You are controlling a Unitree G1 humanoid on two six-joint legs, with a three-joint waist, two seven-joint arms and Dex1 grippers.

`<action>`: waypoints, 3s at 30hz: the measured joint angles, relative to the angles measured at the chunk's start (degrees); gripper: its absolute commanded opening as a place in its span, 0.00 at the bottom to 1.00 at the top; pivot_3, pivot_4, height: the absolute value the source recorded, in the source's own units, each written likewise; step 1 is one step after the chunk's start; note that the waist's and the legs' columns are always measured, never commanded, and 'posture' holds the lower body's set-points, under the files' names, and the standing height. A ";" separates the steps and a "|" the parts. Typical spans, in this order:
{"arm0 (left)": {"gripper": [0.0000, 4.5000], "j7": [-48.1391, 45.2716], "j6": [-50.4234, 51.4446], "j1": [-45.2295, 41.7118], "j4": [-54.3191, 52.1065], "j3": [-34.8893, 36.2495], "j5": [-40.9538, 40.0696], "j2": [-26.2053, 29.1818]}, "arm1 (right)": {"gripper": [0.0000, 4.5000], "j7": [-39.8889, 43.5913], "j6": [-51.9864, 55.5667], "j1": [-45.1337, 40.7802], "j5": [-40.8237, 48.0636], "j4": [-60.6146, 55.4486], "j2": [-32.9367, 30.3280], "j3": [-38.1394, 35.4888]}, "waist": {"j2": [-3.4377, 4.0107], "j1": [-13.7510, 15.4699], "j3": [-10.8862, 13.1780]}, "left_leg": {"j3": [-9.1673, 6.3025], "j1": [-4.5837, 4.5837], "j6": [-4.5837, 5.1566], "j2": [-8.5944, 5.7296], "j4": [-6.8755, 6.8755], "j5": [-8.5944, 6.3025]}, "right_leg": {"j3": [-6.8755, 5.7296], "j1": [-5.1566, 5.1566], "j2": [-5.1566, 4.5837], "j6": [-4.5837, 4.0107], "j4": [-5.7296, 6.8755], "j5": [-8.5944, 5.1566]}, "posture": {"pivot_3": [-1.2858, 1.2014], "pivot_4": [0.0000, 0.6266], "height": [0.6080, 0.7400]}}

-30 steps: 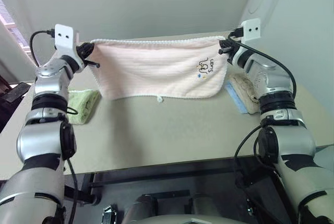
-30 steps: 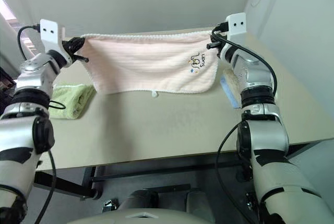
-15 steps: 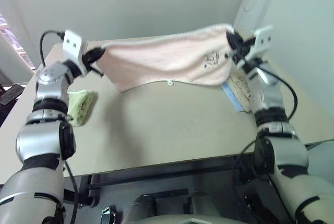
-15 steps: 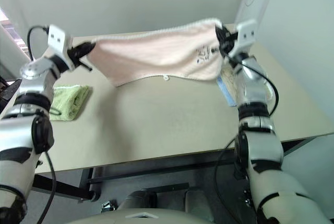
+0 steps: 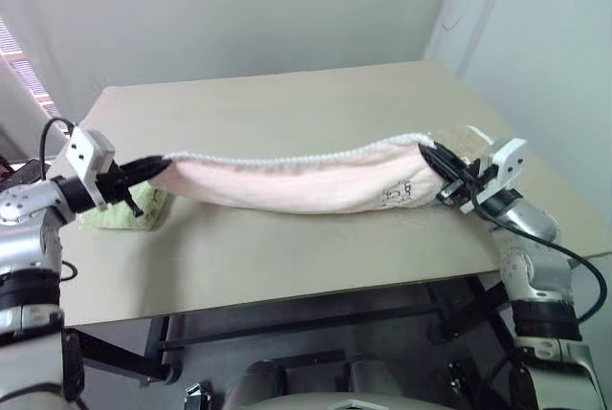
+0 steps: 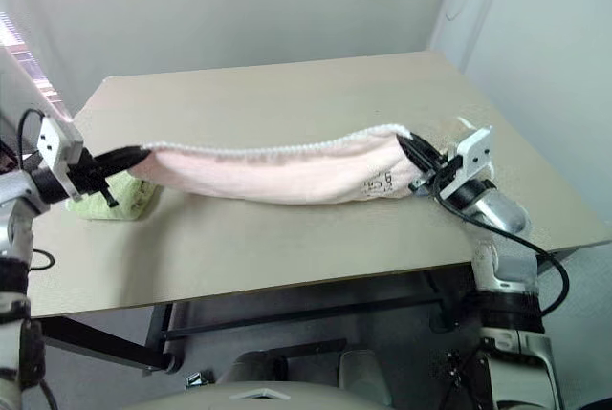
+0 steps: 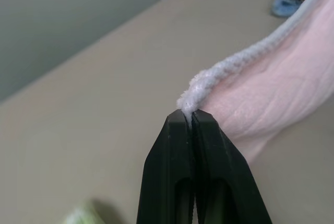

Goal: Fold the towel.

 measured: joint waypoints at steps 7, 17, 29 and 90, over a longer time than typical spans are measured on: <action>0.01 -1.21 6.61 16.61 -14.18 3.04 -2.23 5.40 | 0.00 5.61 1.52 10.79 4.27 -8.47 -1.72 -0.23 | 0.00 1.81 0.00 | 0.08 -0.20 0.04 -0.02 -0.25 -0.05 | 0.00 -0.18 -0.16 -0.08 -0.30 -0.12 | 0.52 0.00 1.00; 0.01 -2.68 6.75 29.76 -19.65 5.17 -2.31 7.20 | 0.00 8.26 2.47 22.78 6.25 -14.37 -3.36 -2.62 | 0.21 3.23 0.09 | 0.20 -0.34 0.05 0.42 -0.34 -0.09 | -0.29 0.03 -0.17 -0.02 -1.14 -0.20 | 0.52 0.00 1.00; 0.01 -4.07 5.12 29.77 -18.99 4.69 -1.67 8.35 | 0.00 6.93 3.22 30.84 4.87 -18.10 -4.89 -4.38 | 0.15 3.48 0.04 | 0.42 -0.86 0.09 0.47 -0.49 -0.24 | -0.39 -0.83 -0.09 -0.27 -1.06 0.02 | 0.52 0.00 1.00; 1.00 3.09 14.01 9.76 -17.71 -10.41 -3.04 -7.85 | 1.00 -42.17 74.01 4.66 43.39 -11.05 -5.88 -24.47 | 0.17 3.23 0.06 | 0.53 -0.24 0.06 0.90 -0.17 -0.20 | -0.25 0.07 0.43 -0.45 -1.18 0.43 | 0.52 0.00 1.00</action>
